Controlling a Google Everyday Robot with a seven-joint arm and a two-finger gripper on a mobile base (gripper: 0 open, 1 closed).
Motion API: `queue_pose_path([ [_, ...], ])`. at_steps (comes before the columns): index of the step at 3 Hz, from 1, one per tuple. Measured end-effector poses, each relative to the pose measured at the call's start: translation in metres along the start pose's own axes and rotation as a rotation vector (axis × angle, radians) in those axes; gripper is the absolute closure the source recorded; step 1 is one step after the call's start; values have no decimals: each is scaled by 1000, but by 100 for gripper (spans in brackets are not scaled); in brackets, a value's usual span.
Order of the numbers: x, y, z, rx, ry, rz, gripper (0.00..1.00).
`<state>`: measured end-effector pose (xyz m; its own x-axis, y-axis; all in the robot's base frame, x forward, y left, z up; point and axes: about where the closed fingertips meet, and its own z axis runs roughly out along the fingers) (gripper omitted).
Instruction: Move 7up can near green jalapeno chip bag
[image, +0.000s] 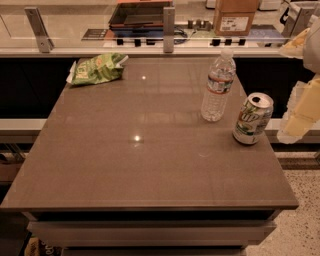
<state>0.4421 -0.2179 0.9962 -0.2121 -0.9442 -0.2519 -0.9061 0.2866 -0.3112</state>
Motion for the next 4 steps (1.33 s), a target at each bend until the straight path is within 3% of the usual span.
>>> queue_pose_path([
  [2, 20, -20, 4, 9, -143, 66, 0],
  [4, 32, -37, 41, -14, -371, 119, 0],
])
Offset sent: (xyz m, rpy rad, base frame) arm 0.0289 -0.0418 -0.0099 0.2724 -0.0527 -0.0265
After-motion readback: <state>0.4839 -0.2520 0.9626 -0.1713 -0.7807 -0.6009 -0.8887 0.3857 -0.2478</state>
